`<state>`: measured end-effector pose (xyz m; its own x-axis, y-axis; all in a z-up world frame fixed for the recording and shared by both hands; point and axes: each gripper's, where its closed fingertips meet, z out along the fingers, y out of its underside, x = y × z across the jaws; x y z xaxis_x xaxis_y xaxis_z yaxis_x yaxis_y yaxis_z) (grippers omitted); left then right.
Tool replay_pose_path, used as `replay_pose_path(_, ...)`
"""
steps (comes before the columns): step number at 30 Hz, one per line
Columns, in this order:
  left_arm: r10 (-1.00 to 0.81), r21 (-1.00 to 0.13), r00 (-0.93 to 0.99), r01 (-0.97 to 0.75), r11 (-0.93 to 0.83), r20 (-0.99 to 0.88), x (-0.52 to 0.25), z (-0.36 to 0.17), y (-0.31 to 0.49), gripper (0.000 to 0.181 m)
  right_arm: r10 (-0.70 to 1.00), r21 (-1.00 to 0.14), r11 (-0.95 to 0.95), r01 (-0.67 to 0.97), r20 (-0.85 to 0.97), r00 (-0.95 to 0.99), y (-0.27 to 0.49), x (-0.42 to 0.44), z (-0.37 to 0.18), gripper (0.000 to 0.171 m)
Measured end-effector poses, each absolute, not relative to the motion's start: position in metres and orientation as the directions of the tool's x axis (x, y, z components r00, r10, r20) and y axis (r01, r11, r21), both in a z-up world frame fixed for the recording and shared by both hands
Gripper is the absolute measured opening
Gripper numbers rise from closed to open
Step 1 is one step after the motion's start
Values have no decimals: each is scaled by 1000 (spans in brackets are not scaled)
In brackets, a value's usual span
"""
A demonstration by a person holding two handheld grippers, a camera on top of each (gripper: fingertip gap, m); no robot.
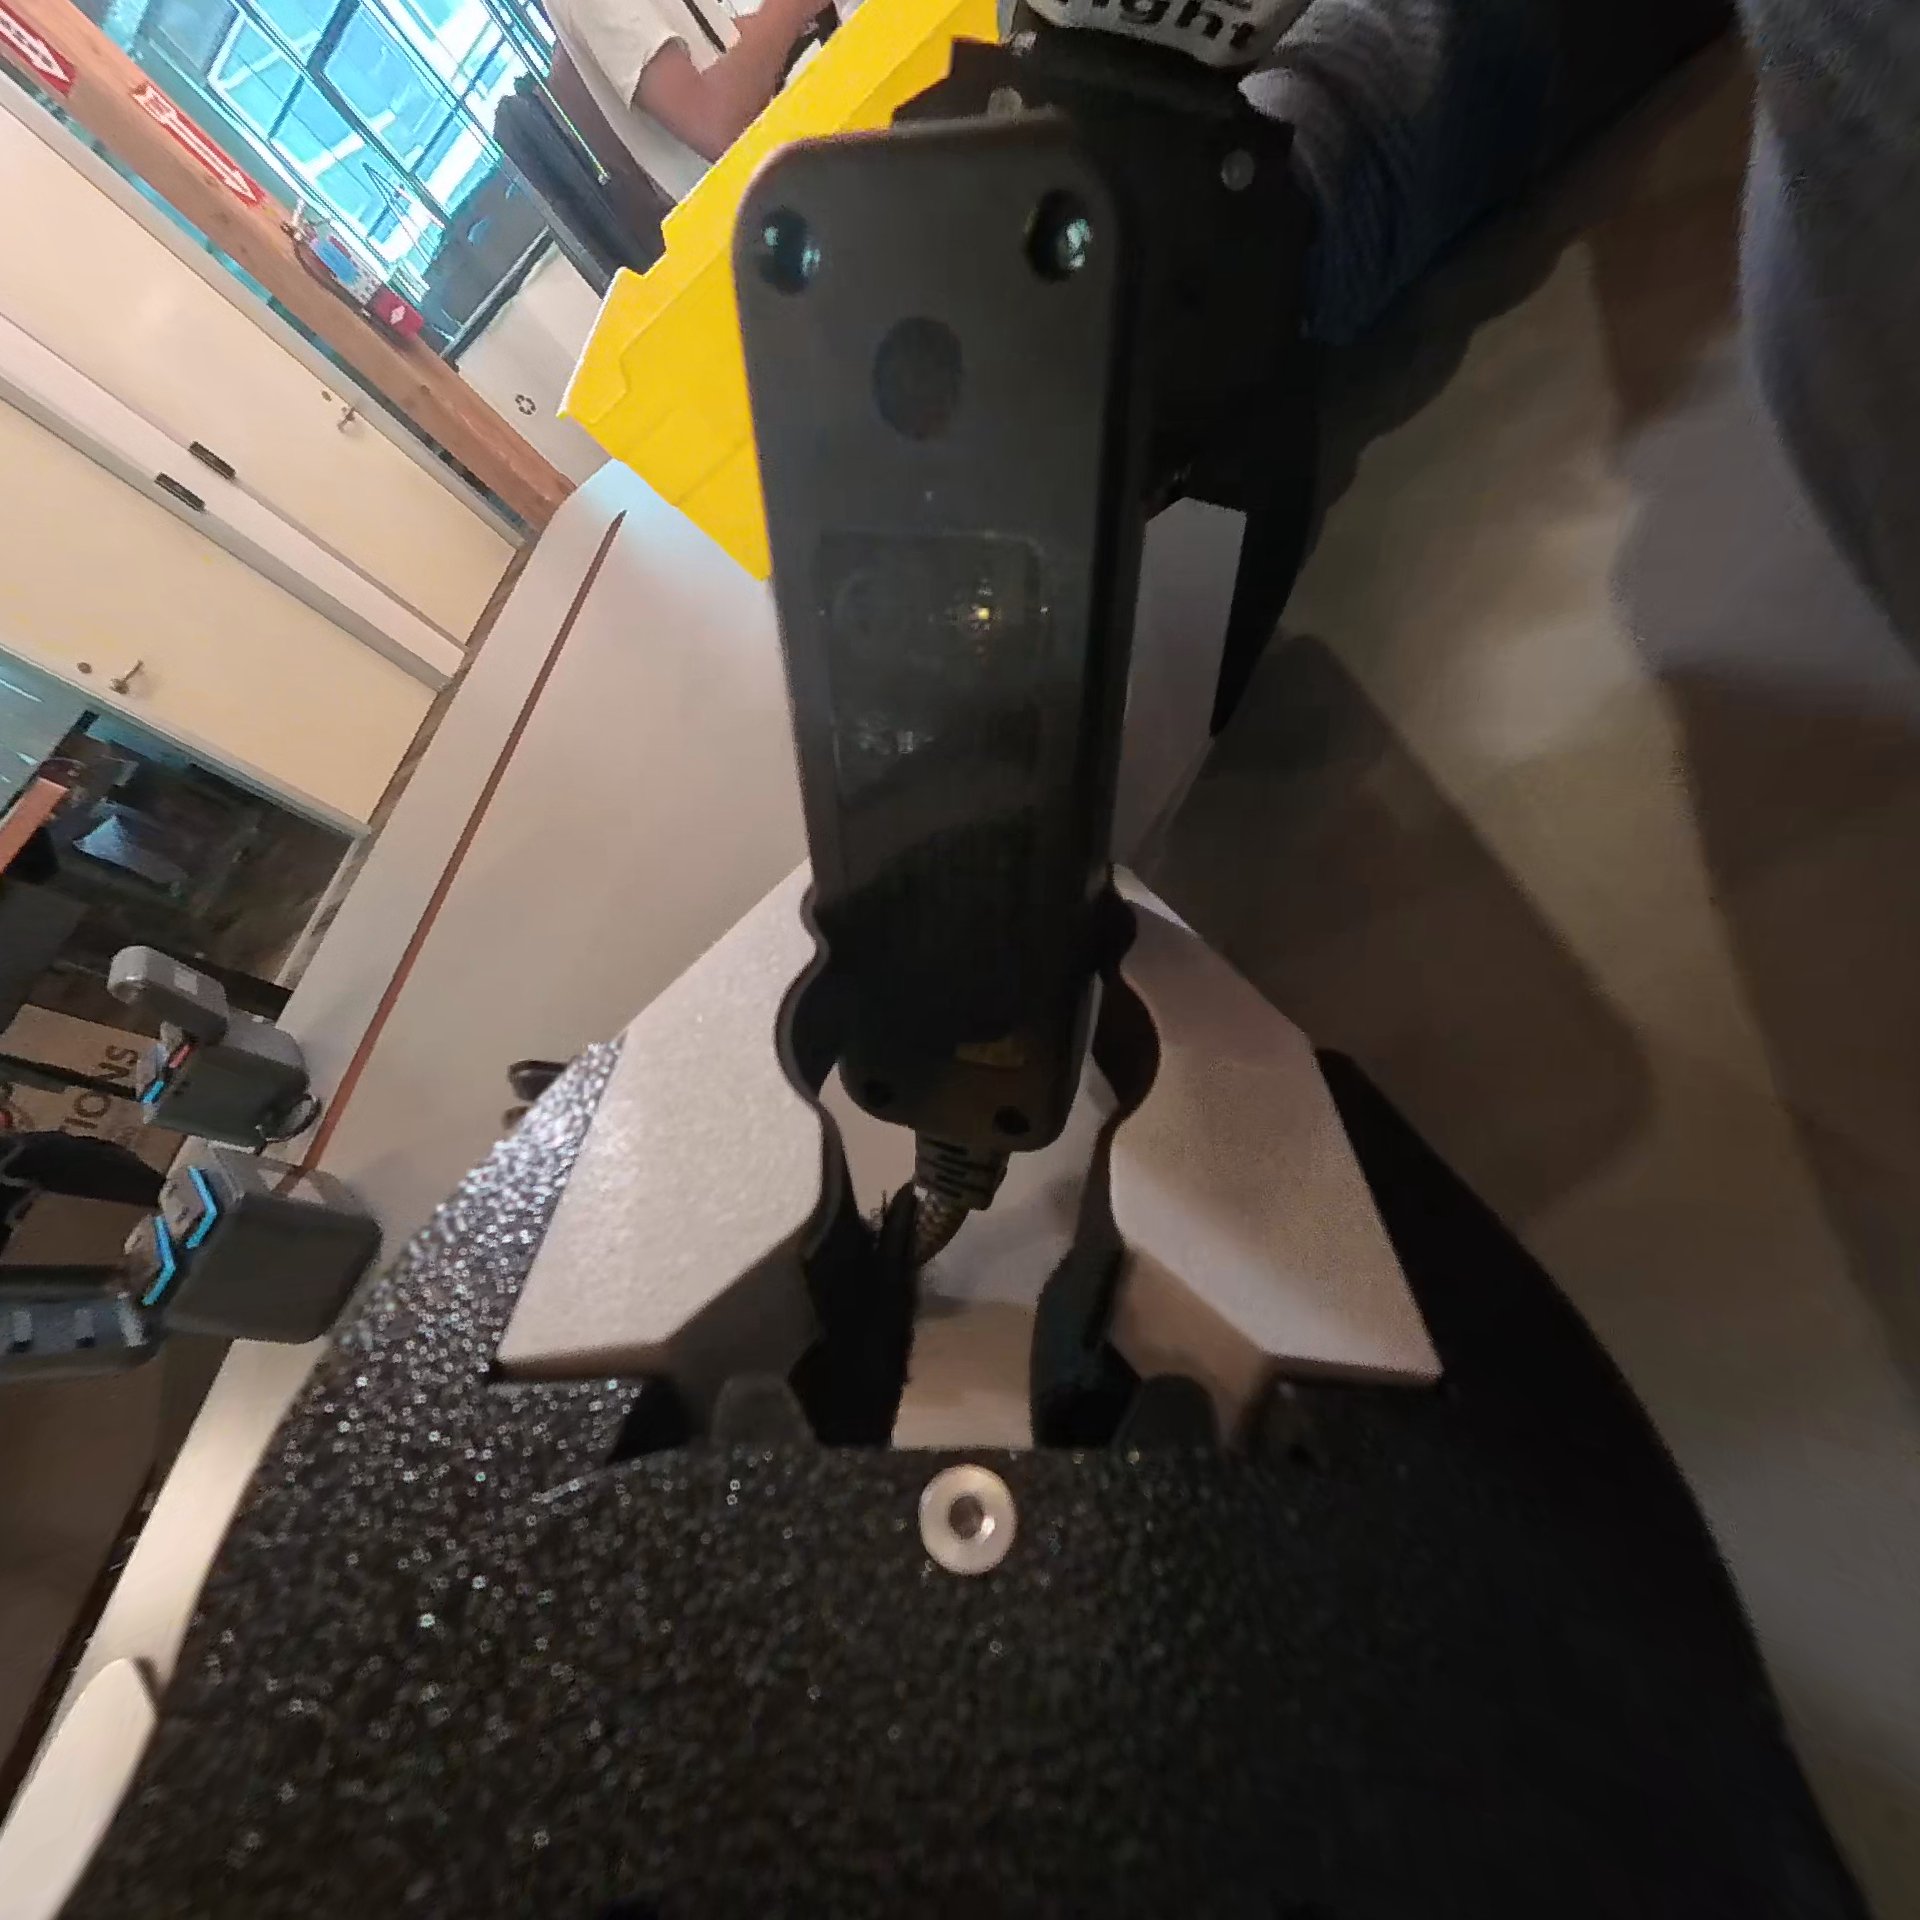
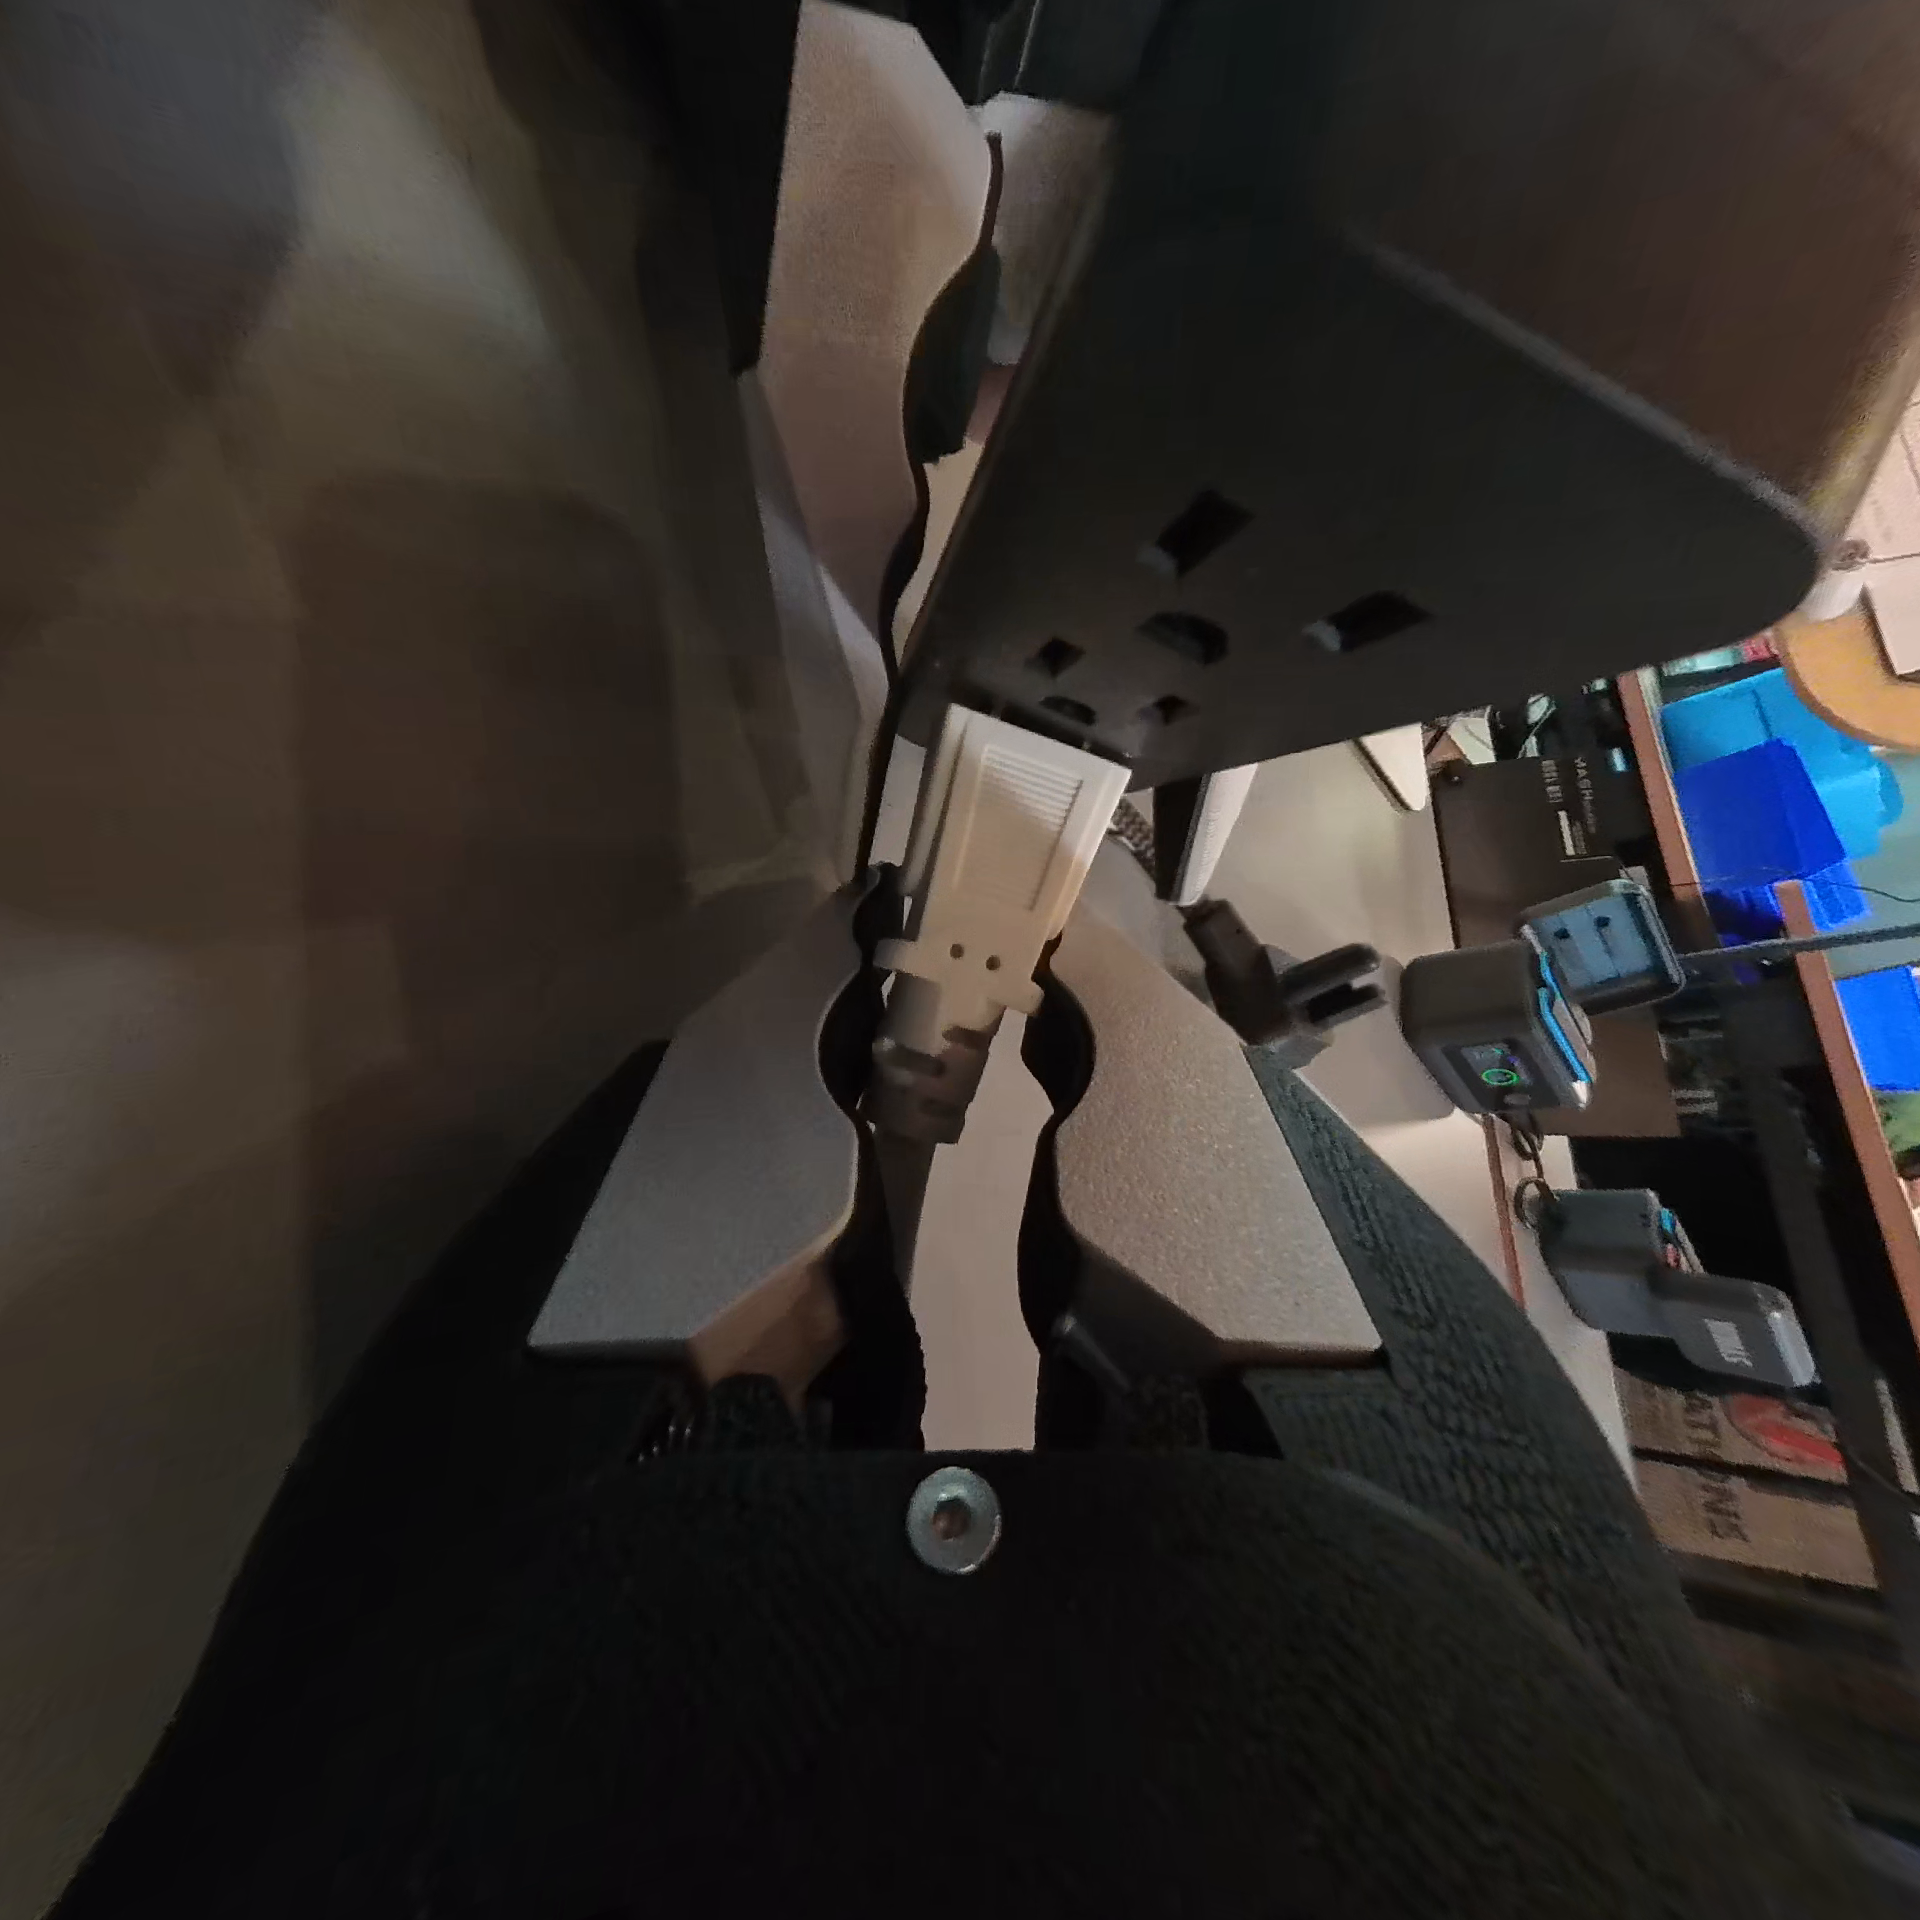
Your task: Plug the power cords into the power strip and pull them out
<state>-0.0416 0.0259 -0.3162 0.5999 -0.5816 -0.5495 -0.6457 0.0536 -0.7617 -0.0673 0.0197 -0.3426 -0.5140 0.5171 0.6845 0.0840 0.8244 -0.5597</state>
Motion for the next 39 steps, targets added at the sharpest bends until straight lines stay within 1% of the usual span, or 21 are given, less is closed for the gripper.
replay_pose_path(10, -603, -791, 626, -612, 14, -495, -39, -320, 26, 49, 555, -600, 793, 101, 645, -525, 21, -61, -345, 22)
replay_pose_path(11, -584, -794, 642, -608, 7, -497, -44, -318, 27, 47, 553, -579, 805, 127, 656, -514, 30, -59, -347, 12)
replay_pose_path(12, -554, -823, 696, -567, -34, -457, -64, -314, 29, 46, 554, -542, 822, 172, 695, -458, 58, -56, -346, 0)
replay_pose_path(13, -569, -902, 770, -419, -108, -289, -77, -311, 30, 46, 608, -601, 780, 174, 662, -439, 70, -52, -339, 0)
replay_pose_path(14, -580, -929, 784, -350, -117, -222, -76, -304, 29, 46, 662, -652, 731, 200, 607, -440, 66, -53, -335, 0)
replay_pose_path(16, -567, -893, 754, -445, -67, -333, -74, -307, 29, 46, 600, -586, 788, 192, 659, -454, 69, -53, -345, 0)
replay_pose_path(17, -558, -882, 745, -469, -52, -364, -74, -307, 29, 46, 589, -571, 798, 192, 671, -450, 70, -54, -346, 0)
replay_pose_path(18, -552, -885, 747, -464, -35, -370, -76, -304, 30, 46, 589, -575, 799, 176, 689, -423, 71, -56, -340, 5)
replay_pose_path(19, -541, -890, 759, -455, -41, -363, -81, -303, 32, 46, 612, -602, 782, 160, 693, -381, 73, -58, -330, 19)
replay_pose_path(20, -530, -898, 774, -437, -50, -347, -85, -303, 34, 47, 652, -646, 747, 157, 666, -363, 75, -58, -324, 29)
replay_pose_path(23, -516, -887, 775, -458, -58, -366, -91, -307, 38, 46, 766, -785, 605, 131, 530, -363, 68, -60, -310, 48)
replay_pose_path(25, -524, -879, 765, -473, -64, -374, -90, -310, 39, 46, 788, -810, 574, 120, 506, -349, 65, -64, -309, 58)
replay_pose_path(27, -535, -893, 770, -445, -62, -347, -91, -307, 38, 46, 763, -778, 621, 96, 573, -299, 68, -68, -307, 65)
replay_pose_path(28, -543, -907, 777, -417, -67, -317, -92, -305, 39, 47, 741, -756, 651, 68, 614, -271, 68, -69, -305, 66)
replay_pose_path(30, -569, -925, 775, -375, -59, -277, -91, -301, 38, 47, 682, -698, 716, 14, 694, -232, 65, -70, -303, 65)
replay_pose_path(32, -563, -928, 775, -370, -35, -288, -92, -298, 38, 52, 610, -627, 779, -4, 760, -222, 63, -71, -306, 61)
replay_pose_path(36, -527, -918, 775, -396, 25, -349, -93, -293, 38, 68, 517, -535, 844, -35, 830, -209, 59, -71, -309, 60)
replay_pose_path(39, -504, -920, 783, -386, 67, -365, -93, -286, 37, 88, 450, -465, 884, -52, 875, -180, 57, -71, -308, 59)
